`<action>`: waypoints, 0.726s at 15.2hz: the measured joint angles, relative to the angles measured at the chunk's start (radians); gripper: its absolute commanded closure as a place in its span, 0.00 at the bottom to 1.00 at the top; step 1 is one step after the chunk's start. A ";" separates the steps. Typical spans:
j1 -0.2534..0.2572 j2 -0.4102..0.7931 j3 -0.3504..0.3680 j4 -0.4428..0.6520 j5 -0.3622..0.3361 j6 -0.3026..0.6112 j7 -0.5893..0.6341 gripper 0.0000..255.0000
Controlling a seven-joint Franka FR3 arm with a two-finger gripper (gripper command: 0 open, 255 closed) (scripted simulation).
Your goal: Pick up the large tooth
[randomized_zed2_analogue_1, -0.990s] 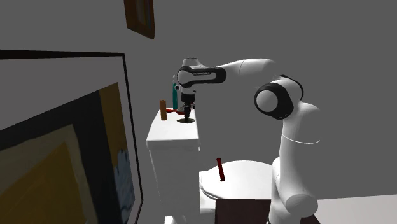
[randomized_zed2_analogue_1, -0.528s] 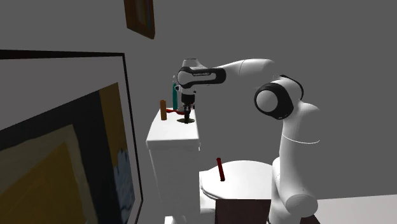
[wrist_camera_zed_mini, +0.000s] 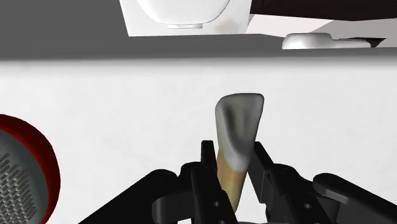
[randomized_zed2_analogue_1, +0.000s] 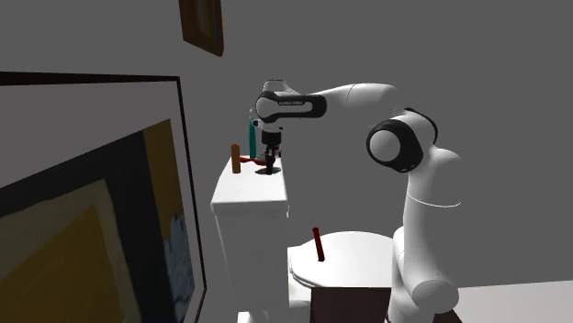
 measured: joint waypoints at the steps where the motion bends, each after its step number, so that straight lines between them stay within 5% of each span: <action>1: -0.002 0.006 -0.001 0.019 0.004 -0.015 -0.002 1.00; 11: -0.017 0.055 -0.012 0.210 0.033 -0.165 -0.015 1.00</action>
